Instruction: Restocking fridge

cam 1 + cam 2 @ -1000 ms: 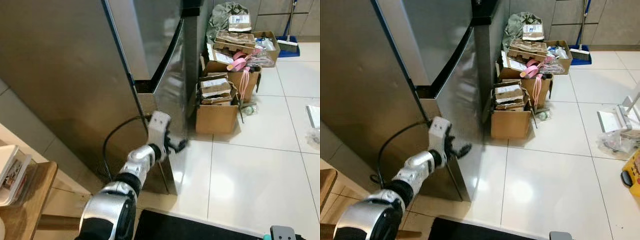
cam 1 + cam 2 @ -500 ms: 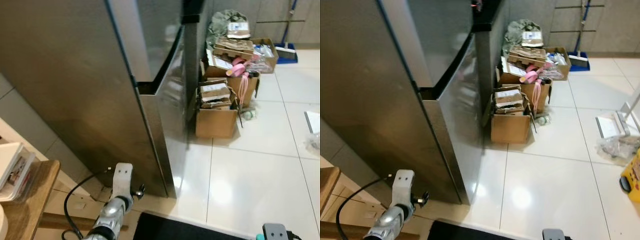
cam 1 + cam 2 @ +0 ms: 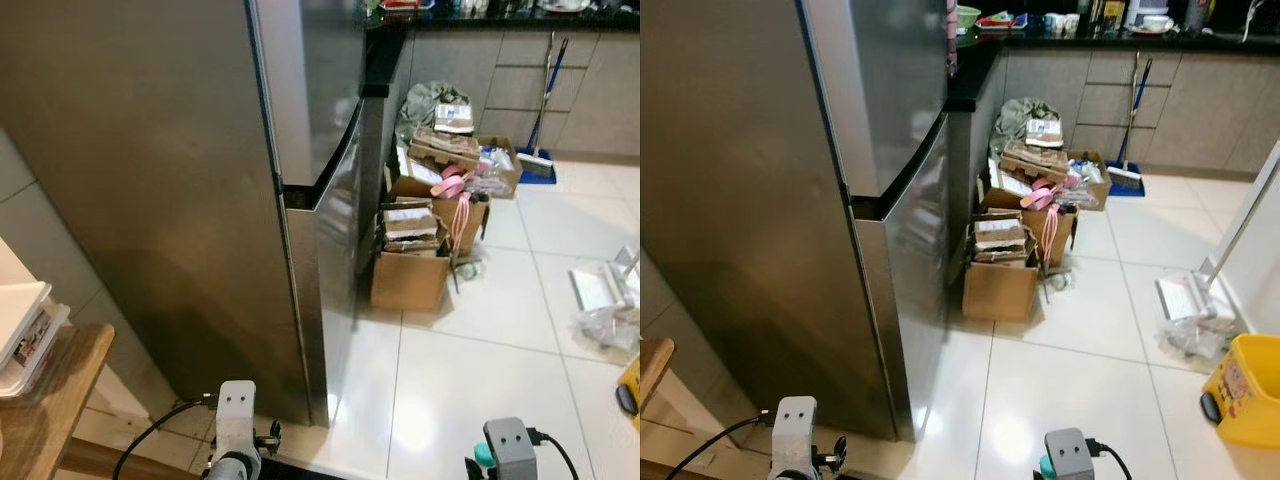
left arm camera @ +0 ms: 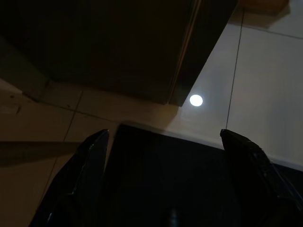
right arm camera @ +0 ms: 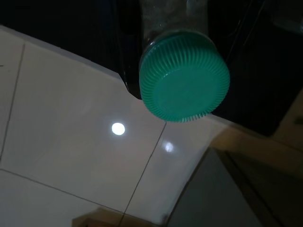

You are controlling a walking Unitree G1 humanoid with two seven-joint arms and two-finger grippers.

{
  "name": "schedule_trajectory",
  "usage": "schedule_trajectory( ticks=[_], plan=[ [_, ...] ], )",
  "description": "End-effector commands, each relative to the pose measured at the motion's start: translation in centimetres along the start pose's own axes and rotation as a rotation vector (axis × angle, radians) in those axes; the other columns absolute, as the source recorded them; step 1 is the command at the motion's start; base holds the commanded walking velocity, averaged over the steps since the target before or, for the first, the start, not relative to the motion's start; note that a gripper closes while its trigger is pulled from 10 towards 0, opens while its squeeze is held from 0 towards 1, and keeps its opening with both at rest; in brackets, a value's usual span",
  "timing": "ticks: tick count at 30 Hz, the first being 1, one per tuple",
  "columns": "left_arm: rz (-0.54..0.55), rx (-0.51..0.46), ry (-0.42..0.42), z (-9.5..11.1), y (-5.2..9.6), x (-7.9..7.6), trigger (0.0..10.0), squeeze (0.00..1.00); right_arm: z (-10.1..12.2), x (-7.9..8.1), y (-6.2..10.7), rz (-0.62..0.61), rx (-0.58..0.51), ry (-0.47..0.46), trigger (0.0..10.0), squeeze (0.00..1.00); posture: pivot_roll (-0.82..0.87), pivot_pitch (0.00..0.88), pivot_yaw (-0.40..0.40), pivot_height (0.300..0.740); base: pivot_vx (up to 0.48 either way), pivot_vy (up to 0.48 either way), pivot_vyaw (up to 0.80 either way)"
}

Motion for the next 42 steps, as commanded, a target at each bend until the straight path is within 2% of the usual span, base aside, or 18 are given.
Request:
schedule_trajectory(
  ticks=[1, 5, 7, 10, 12, 17, 19, 34, 42],
  plan=[
    [-0.008, 0.029, 0.003, -1.0, 0.4, -0.7, 10.0, 0.0, -0.7, -0.2, 0.2, 0.004, 0.04, 0.009, 10.0, 0.0, -0.09, 0.109, -0.038, 0.74, 0.0, 0.0, 0.0],
    [-0.015, 0.043, -0.01, -1.5, 0.6, -1.0, 10.0, 0.0, -0.5, -0.2, 0.1, 0.003, 0.041, 0.01, 10.0, 0.0, -0.08, 0.106, -0.028, 0.74, 0.0, 0.0, 0.0],
    [-0.027, 0.068, -0.053, -1.7, 0.6, -1.3, 10.0, 0.0, -0.6, -0.3, 0.1, -0.022, 0.033, -0.022, 10.0, 0.0, -0.08, 0.101, 0.002, 0.74, 0.0, 0.0, 0.0],
    [-0.036, 0.082, -0.058, -1.8, 0.5, -1.6, 10.0, 0.0, -0.9, -0.3, 0.2, -0.05, 0.027, -0.062, 10.0, 0.0, -0.08, 0.098, 0.02, 0.74, 0.0, 0.0, 0.0],
    [-0.065, 0.069, -0.055, -1.4, 0.4, -2.1, 10.0, 0.0, -1.6, -0.3, 0.5, -0.078, 0.028, -0.103, 10.0, 0.0, -0.08, 0.094, 0.054, 0.74, 0.0, 0.0, 0.0],
    [-0.082, 0.06, -0.014, -1.0, 0.3, -2.5, 10.0, 0.0, -2.3, -0.2, 0.9, -0.104, 0.029, -0.139, 10.0, 0.0, -0.08, 0.092, 0.066, 0.74, 0.0, 0.0, 0.0],
    [-0.078, 0.054, 0.001, -0.6, 0.2, -2.6, 10.0, 0.0, -3.0, -0.2, 1.2, -0.128, 0.029, -0.179, 10.0, 0.0, -0.08, 0.092, 0.068, 0.74, -0.3, 0.0, 0.0],
    [-0.097, 0.079, -0.008, -1.4, 0.6, -3.5, 10.0, 0.0, -3.0, -0.5, 1.3, -0.129, 0.033, -0.168, 10.0, 0.0, -0.08, 0.095, 0.049, 0.74, -0.375, 0.0, 0.0],
    [-0.09, 0.082, -0.013, -1.5, 0.6, -3.3, 10.0, 0.0, -2.8, -0.5, 1.2, -0.123, 0.03, -0.16, 10.0, 0.0, -0.08, 0.096, 0.045, 0.74, -0.394, 0.0, 0.0]
  ],
)
Point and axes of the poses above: a point about 5 cm out from each wrist's last joint towards the gripper, its own y axis pointing back from the gripper into the wrist, its own z axis along the axis of the wrist's last joint, x = y × z, the point moved 1 cm from there along -y, pointing out of the wrist towards the gripper, and after that the axes turned 10 degrees about -y, right-handed, at the moved point
